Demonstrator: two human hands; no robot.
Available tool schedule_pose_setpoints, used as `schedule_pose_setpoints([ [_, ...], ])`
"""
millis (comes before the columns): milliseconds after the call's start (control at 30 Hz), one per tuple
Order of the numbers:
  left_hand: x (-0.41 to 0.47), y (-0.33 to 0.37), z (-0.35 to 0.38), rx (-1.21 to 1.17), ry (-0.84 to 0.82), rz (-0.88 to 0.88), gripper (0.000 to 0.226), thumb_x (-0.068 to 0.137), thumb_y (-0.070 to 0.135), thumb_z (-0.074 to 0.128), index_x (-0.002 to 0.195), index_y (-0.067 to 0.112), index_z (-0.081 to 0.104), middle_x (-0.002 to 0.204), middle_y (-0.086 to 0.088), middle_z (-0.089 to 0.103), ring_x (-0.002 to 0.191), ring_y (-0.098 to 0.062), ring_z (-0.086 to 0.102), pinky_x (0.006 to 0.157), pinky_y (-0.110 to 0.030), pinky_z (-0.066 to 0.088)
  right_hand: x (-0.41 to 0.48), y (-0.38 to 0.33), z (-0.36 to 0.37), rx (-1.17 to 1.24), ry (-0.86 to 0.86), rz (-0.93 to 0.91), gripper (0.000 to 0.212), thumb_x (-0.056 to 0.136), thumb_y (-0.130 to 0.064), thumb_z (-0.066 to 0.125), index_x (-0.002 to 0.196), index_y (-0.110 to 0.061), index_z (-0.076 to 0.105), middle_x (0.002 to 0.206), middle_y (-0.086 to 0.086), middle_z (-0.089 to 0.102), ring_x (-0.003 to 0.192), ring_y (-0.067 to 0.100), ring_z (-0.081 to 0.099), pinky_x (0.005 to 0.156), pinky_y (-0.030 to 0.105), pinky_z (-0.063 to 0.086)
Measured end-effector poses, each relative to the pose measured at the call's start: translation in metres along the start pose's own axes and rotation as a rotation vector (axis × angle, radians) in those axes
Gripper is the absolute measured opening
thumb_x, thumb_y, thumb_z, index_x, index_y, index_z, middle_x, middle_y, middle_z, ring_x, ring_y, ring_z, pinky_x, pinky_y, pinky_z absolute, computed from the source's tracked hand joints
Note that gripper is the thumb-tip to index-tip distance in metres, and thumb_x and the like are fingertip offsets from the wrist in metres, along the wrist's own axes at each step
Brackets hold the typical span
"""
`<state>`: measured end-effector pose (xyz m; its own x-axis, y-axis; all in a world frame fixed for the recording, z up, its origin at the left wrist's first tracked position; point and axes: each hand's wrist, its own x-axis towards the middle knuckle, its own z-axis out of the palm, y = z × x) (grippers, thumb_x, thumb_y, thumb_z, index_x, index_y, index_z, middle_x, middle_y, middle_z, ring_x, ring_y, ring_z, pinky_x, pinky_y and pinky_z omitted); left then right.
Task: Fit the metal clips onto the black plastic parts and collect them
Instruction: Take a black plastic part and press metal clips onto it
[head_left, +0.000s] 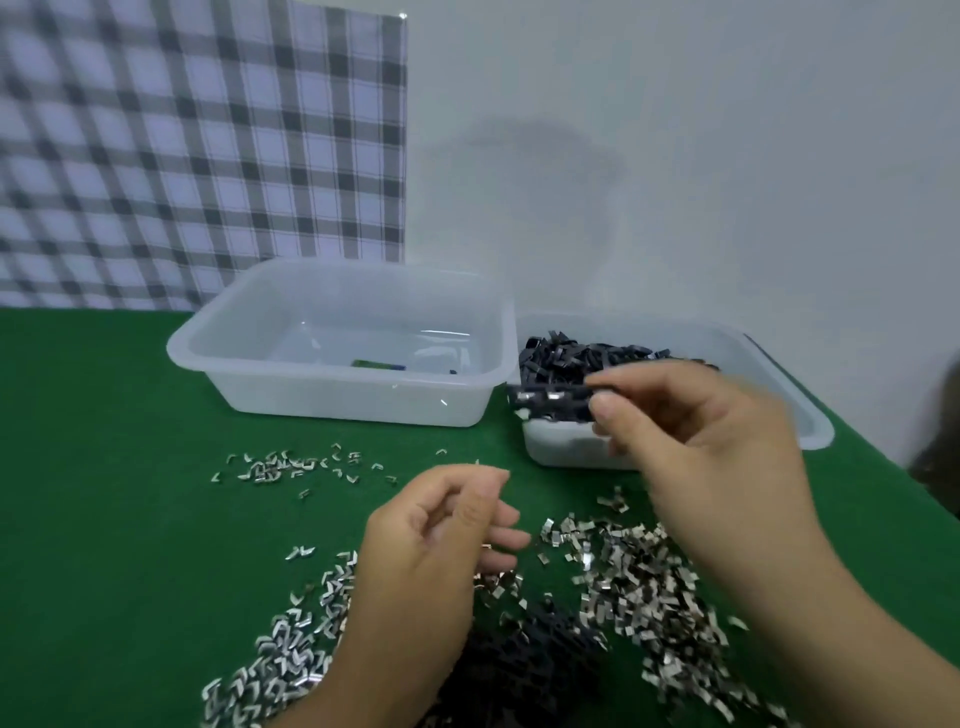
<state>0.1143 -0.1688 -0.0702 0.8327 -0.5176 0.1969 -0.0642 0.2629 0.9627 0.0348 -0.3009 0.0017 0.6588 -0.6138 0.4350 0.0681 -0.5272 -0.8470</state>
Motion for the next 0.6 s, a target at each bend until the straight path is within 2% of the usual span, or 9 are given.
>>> schedule_pose_setpoints([
  [67, 0.001, 0.000, 0.000, 0.032, 0.000, 0.003, 0.034, 0.075, 0.048, 0.053, 0.079, 0.020, 0.072, 0.070, -0.008, 0.069, 0.062, -0.020, 0.069, 0.053, -0.022, 0.054, 0.032, -0.014, 0.015, -0.094, 0.067, -0.140, 0.010, 0.080, -0.022, 0.068, 0.084, -0.031, 0.070, 0.073, -0.018, 0.069, 0.071, -0.006, 0.062, 0.067, 0.005, 0.047],
  [100, 0.002, -0.001, 0.000, 0.048, 0.005, -0.002, 0.031, 0.081, 0.040, 0.052, 0.078, 0.017, 0.072, 0.069, -0.009, 0.069, 0.060, -0.020, 0.068, 0.052, -0.023, 0.054, 0.050, -0.018, 0.026, -0.138, 0.072, -0.185, 0.011, 0.081, -0.021, 0.069, 0.088, -0.030, 0.069, 0.074, -0.018, 0.067, 0.071, -0.006, 0.061, 0.067, 0.003, 0.044],
  [167, 0.004, -0.004, -0.001, 0.066, 0.013, -0.025, 0.025, 0.090, 0.020, 0.052, 0.076, 0.012, 0.070, 0.065, -0.010, 0.068, 0.055, -0.020, 0.066, 0.050, -0.024, 0.053, 0.084, -0.023, 0.052, -0.230, 0.036, -0.203, 0.008, 0.083, -0.021, 0.067, 0.087, -0.027, 0.064, 0.071, -0.017, 0.061, 0.065, -0.003, 0.058, 0.058, 0.001, 0.040],
  [233, 0.005, -0.005, -0.003, 0.103, -0.005, -0.037, 0.027, 0.093, 0.008, 0.050, 0.075, 0.010, 0.069, 0.061, -0.010, 0.066, 0.050, -0.019, 0.062, 0.046, -0.024, 0.050, 0.109, -0.019, 0.076, -0.344, -0.056, -0.175, 0.006, 0.085, -0.019, 0.064, 0.083, -0.024, 0.060, 0.071, -0.016, 0.057, 0.065, -0.003, 0.053, 0.052, 0.003, 0.036],
  [367, 0.005, -0.003, -0.005, 0.134, -0.028, -0.033, 0.030, 0.094, 0.005, 0.049, 0.073, 0.012, 0.069, 0.058, -0.009, 0.065, 0.044, -0.014, 0.057, 0.041, -0.020, 0.044, 0.124, 0.000, 0.098, -0.478, -0.339, -0.006, 0.008, 0.087, -0.019, 0.061, 0.087, -0.016, 0.069, 0.090, -0.002, 0.066, 0.080, 0.011, 0.058, 0.060, 0.016, 0.038],
  [400, 0.006, -0.003, -0.005, 0.132, -0.016, -0.027, 0.032, 0.094, 0.007, 0.048, 0.071, 0.015, 0.069, 0.057, -0.008, 0.065, 0.044, -0.014, 0.057, 0.041, -0.020, 0.043, 0.120, 0.003, 0.097, -0.505, -0.367, 0.012, 0.010, 0.088, -0.021, 0.061, 0.089, -0.016, 0.069, 0.096, -0.001, 0.067, 0.084, 0.012, 0.058, 0.066, 0.019, 0.039],
  [467, 0.006, -0.003, -0.004, 0.124, 0.008, -0.018, 0.033, 0.094, 0.010, 0.048, 0.070, 0.021, 0.069, 0.056, -0.006, 0.064, 0.044, -0.013, 0.055, 0.041, -0.020, 0.042, 0.109, 0.004, 0.088, -0.505, -0.316, -0.023, 0.012, 0.089, -0.024, 0.060, 0.090, -0.017, 0.070, 0.101, -0.003, 0.066, 0.091, 0.012, 0.057, 0.074, 0.021, 0.038],
  [533, 0.005, -0.005, -0.004, 0.113, 0.026, -0.023, 0.034, 0.094, 0.011, 0.047, 0.072, 0.023, 0.069, 0.056, -0.004, 0.062, 0.045, -0.012, 0.054, 0.043, -0.020, 0.042, 0.089, 0.002, 0.073, -0.457, -0.214, -0.102, 0.011, 0.088, -0.024, 0.060, 0.086, -0.020, 0.069, 0.089, -0.009, 0.065, 0.086, 0.008, 0.057, 0.074, 0.020, 0.037],
  [600, 0.004, -0.005, -0.004, 0.092, 0.033, -0.029, 0.032, 0.094, 0.010, 0.047, 0.072, 0.022, 0.069, 0.056, -0.003, 0.061, 0.045, -0.011, 0.054, 0.043, -0.020, 0.042, 0.064, -0.002, 0.051, -0.360, -0.181, -0.111, 0.009, 0.085, -0.024, 0.062, 0.078, -0.024, 0.069, 0.071, -0.014, 0.062, 0.068, 0.003, 0.056, 0.065, 0.018, 0.040],
])
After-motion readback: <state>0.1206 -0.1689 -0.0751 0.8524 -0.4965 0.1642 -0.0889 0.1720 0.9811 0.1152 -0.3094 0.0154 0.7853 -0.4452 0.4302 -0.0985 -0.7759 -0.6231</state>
